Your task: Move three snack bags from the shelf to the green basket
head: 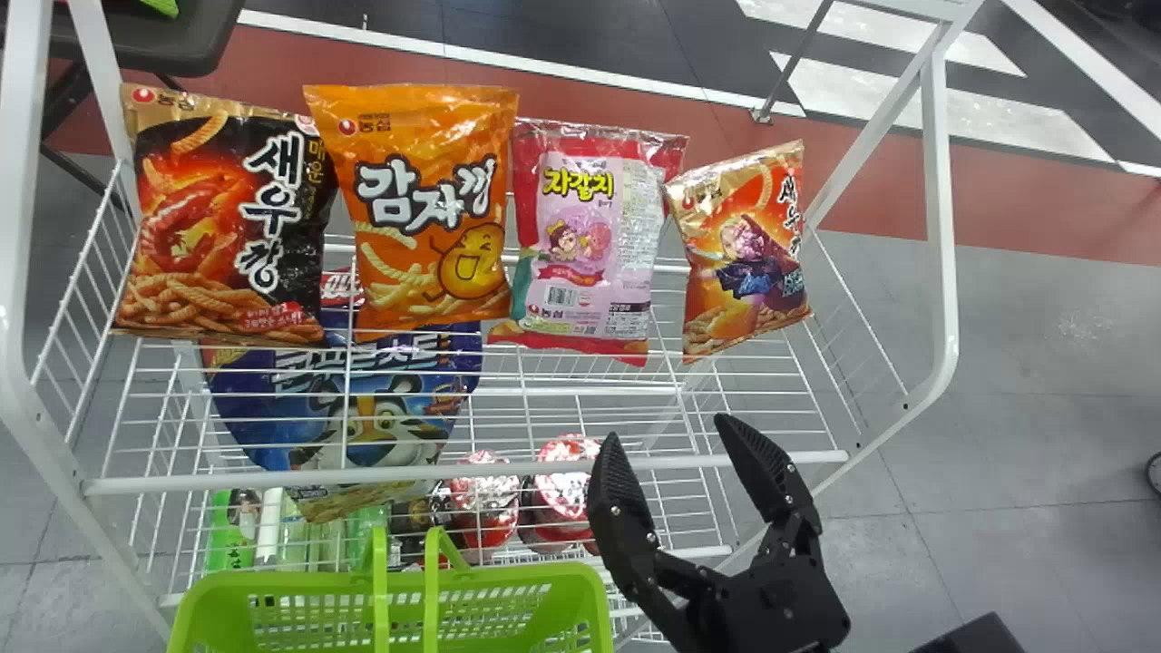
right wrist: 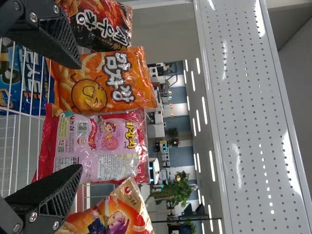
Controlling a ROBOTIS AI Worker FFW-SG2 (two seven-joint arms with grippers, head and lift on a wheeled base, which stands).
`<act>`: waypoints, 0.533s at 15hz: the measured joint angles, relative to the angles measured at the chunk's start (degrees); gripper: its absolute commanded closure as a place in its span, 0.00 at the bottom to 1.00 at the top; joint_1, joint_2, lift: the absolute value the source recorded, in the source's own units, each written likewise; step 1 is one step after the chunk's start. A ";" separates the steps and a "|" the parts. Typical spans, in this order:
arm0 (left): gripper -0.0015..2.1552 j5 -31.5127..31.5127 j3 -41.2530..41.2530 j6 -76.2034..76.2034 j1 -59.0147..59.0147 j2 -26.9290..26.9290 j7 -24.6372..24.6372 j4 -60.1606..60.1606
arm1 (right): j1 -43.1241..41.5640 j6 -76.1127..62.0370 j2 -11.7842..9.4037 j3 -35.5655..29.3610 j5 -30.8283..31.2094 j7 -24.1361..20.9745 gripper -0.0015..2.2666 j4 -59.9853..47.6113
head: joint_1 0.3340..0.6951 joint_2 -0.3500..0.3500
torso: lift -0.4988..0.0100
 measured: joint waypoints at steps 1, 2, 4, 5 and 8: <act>0.81 0.00 0.00 -0.10 0.00 0.03 -0.06 0.00 | 0.00 -0.09 0.00 0.03 0.00 0.00 0.04 0.01 | 1.00 0.00 | 0.89; 0.81 0.00 0.00 -0.18 0.00 0.06 -0.07 0.01 | 0.00 -0.17 0.00 0.06 0.00 0.00 0.04 0.02 | 1.00 0.00 | 0.89; 0.82 0.00 0.00 -0.23 0.02 0.09 -0.09 0.06 | 0.00 -0.47 0.00 0.13 0.00 0.01 0.04 0.09 | 1.00 0.00 | 0.89; 0.81 0.00 0.00 -0.24 0.04 0.09 -0.14 0.08 | 0.01 -0.69 0.00 0.15 0.00 0.06 0.04 0.15 | 1.00 0.00 | 0.89; 0.81 0.00 0.06 -0.49 0.06 0.09 -0.15 0.08 | -0.02 -1.73 0.00 0.23 0.00 0.09 0.04 0.66 | 1.00 0.00 | 0.89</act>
